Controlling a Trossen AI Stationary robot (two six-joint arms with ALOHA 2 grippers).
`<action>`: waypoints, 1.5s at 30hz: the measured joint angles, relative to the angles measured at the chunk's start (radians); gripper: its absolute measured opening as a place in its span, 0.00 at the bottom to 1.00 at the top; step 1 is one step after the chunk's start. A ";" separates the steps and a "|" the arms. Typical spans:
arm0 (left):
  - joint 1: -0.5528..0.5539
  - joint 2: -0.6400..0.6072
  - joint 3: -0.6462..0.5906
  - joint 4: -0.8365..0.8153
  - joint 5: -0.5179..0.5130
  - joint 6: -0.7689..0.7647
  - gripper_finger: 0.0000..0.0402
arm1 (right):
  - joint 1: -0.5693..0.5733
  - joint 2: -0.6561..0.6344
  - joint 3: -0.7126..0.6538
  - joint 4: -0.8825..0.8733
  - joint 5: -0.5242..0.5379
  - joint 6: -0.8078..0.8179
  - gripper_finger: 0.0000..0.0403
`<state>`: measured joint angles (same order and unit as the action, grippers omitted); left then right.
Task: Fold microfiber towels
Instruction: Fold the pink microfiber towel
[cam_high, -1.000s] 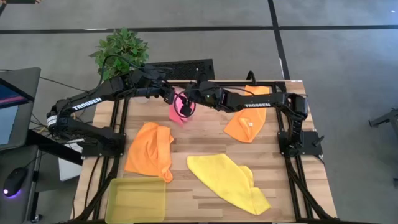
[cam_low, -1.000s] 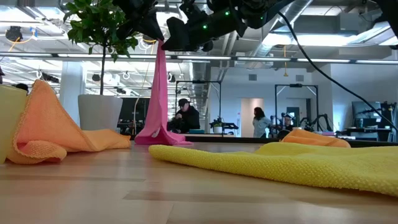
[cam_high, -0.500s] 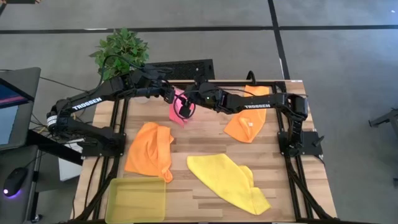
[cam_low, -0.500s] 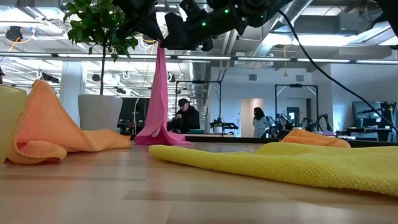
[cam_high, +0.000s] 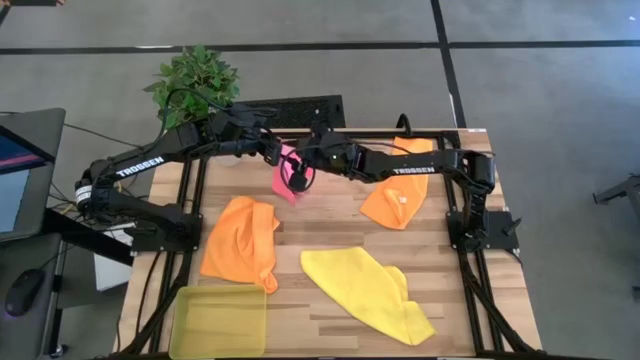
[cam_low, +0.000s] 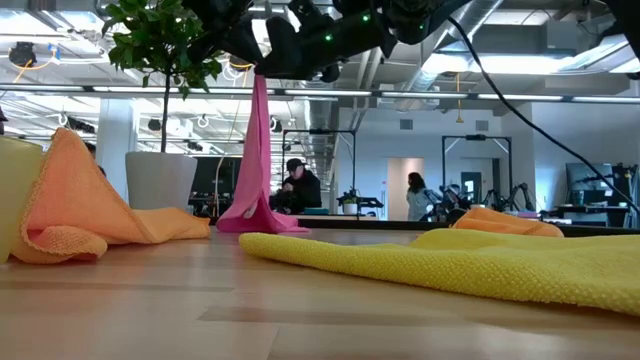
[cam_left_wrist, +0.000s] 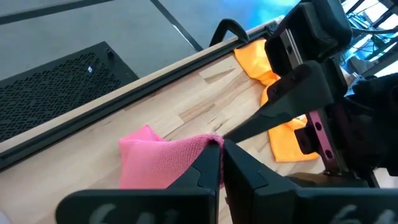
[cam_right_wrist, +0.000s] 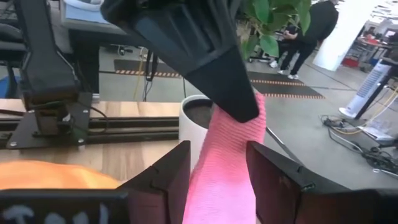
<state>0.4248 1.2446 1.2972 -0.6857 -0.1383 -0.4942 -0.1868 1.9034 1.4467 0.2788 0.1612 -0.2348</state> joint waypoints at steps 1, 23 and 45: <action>0.000 0.000 0.000 0.000 0.000 0.000 0.00 | 0.001 0.000 0.000 0.002 0.001 0.000 0.45; -0.032 0.000 0.000 0.006 0.001 -0.013 0.00 | -0.027 0.017 0.000 -0.037 0.032 -0.001 0.45; -0.032 -0.001 0.014 0.046 0.055 -0.004 0.00 | -0.022 0.034 0.001 -0.315 0.023 0.062 0.45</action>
<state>0.3923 1.2438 1.3115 -0.6393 -0.0830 -0.4978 -0.2088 1.9373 1.4474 -0.0364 0.1845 -0.1726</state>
